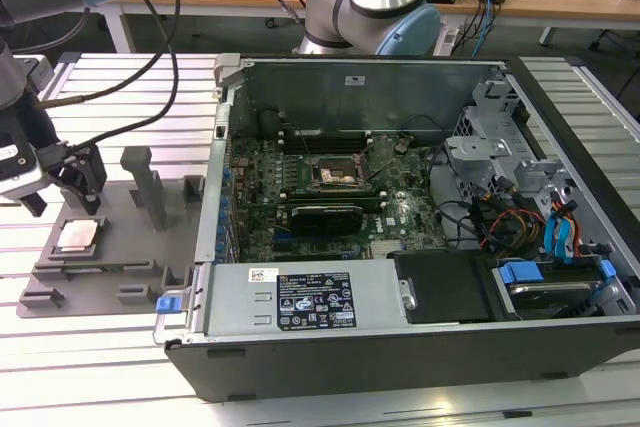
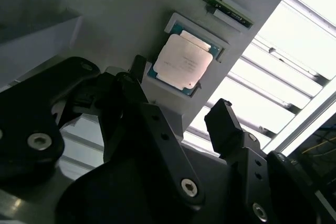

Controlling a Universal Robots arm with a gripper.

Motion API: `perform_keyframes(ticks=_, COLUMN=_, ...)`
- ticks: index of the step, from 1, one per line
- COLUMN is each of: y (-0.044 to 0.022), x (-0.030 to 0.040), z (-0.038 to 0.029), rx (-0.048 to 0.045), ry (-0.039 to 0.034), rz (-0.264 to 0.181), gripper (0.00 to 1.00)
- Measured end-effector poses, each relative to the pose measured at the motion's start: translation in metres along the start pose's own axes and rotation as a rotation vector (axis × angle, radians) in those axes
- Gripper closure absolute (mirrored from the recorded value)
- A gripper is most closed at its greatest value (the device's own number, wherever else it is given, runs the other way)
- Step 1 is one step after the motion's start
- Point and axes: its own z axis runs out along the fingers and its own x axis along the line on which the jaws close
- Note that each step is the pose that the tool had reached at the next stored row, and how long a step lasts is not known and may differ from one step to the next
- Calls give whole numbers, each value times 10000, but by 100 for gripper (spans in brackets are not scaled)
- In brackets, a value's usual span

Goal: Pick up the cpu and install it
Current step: 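Pick up the cpu and move it towards the insertion slot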

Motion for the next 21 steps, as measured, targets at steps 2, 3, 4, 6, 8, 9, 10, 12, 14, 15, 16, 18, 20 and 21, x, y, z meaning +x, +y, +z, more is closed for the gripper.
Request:
perform_keyframes(ticks=2, y=1, x=0, z=17, rx=0, ry=0, rz=0, gripper=28)
perform_keyframes(ticks=3, y=1, x=1, z=21, rx=-1, ry=0, rz=0, gripper=28)
perform_keyframes(ticks=4, y=1, x=1, z=26, rx=0, ry=0, rz=0, gripper=28)
perform_keyframes(ticks=6, y=1, x=1, z=36, rx=0, ry=0, rz=1, gripper=28)
perform_keyframes(ticks=8, y=2, x=1, z=46, rx=0, ry=0, rz=0, gripper=28)
perform_keyframes(ticks=9, y=3, x=2, z=90, rx=0, ry=-1, rz=0, gripper=28)
perform_keyframes(ticks=10, y=5, x=5, z=165, rx=0, ry=0, rz=0, gripper=28)
perform_keyframes(ticks=12, y=5, x=5, z=176, rx=0, ry=-1, rz=0, gripper=28)
perform_keyframes(ticks=14, y=6, x=6, z=196, rx=0, ry=0, rz=0, gripper=28)
perform_keyframes(ticks=15, y=6, x=6, z=202, rx=0, ry=0, rz=0, gripper=28)
perform_keyframes(ticks=16, y=6, x=6, z=207, rx=0, ry=0, rz=0, gripper=28)
perform_keyframes(ticks=18, y=7, x=6, z=217, rx=0, ry=0, rz=0, gripper=28)
perform_keyframes(ticks=20, y=7, x=7, z=239, rx=0, ry=0, rz=0, gripper=28)
perform_keyframes(ticks=21, y=8, x=7, z=253, rx=0, ry=0, rz=0, gripper=28)
